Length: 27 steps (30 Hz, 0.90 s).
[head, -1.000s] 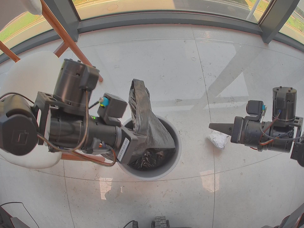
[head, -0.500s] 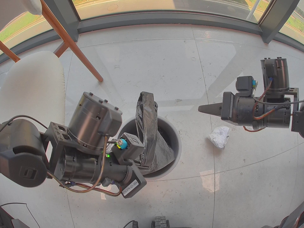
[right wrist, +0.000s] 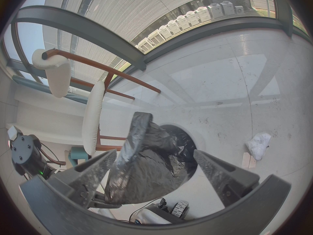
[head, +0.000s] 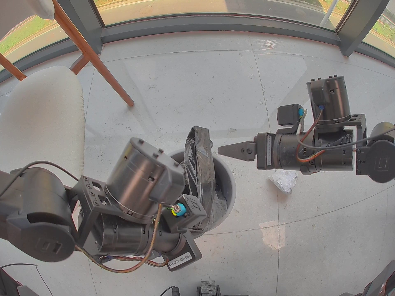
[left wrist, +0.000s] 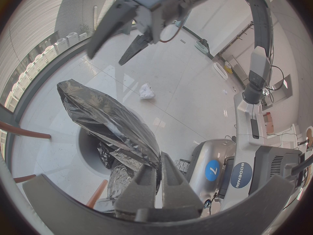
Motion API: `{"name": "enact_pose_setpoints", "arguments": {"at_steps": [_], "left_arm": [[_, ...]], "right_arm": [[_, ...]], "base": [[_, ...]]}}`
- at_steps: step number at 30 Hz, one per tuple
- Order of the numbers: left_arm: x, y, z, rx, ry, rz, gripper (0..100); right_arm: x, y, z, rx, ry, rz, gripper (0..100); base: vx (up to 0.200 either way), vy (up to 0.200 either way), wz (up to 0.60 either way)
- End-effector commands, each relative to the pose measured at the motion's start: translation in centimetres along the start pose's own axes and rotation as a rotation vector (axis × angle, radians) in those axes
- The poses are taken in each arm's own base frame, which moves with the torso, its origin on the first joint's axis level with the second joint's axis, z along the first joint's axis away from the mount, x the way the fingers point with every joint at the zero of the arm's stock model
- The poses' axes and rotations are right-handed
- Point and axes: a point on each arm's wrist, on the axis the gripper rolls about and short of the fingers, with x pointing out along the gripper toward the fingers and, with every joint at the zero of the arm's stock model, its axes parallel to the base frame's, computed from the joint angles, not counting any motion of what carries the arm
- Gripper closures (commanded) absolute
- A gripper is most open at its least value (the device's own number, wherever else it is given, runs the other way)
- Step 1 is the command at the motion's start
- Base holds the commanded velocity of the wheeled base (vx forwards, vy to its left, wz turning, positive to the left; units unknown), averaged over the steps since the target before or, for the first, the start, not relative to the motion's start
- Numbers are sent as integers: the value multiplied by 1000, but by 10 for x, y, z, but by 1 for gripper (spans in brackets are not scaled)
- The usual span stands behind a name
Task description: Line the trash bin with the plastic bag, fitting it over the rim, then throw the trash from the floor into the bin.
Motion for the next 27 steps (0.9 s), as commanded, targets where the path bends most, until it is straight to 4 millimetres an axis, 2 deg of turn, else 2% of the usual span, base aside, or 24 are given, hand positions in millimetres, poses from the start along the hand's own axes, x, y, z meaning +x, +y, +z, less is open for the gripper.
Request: {"name": "enact_pose_setpoints", "arguments": {"at_steps": [1, 5, 9, 16, 22, 27], "left_arm": [[10, -9, 1, 25, 22, -22, 100], [11, -15, 3, 40, 30, -9, 100], [14, -15, 3, 33, 36, -9, 100], [15, -14, 5, 32, 27, 3, 100], [15, -12, 4, 25, 33, 25, 100], [15, -11, 3, 21, 38, 36, 100]], "right_arm": [[12, 14, -7, -24, 42, 22, 0], [17, 29, -21, -54, 112, -18, 0], [19, 34, -27, -82, 134, -17, 0], [18, 28, -33, -97, 187, -46, 0], [11, 17, -47, -92, 261, -87, 0], [11, 7, -46, -74, 262, -114, 0]], "base": [[0, 0, 0], [0, 0, 0], [0, 0, 0], [0, 0, 0], [0, 0, 0], [0, 0, 0]]}}
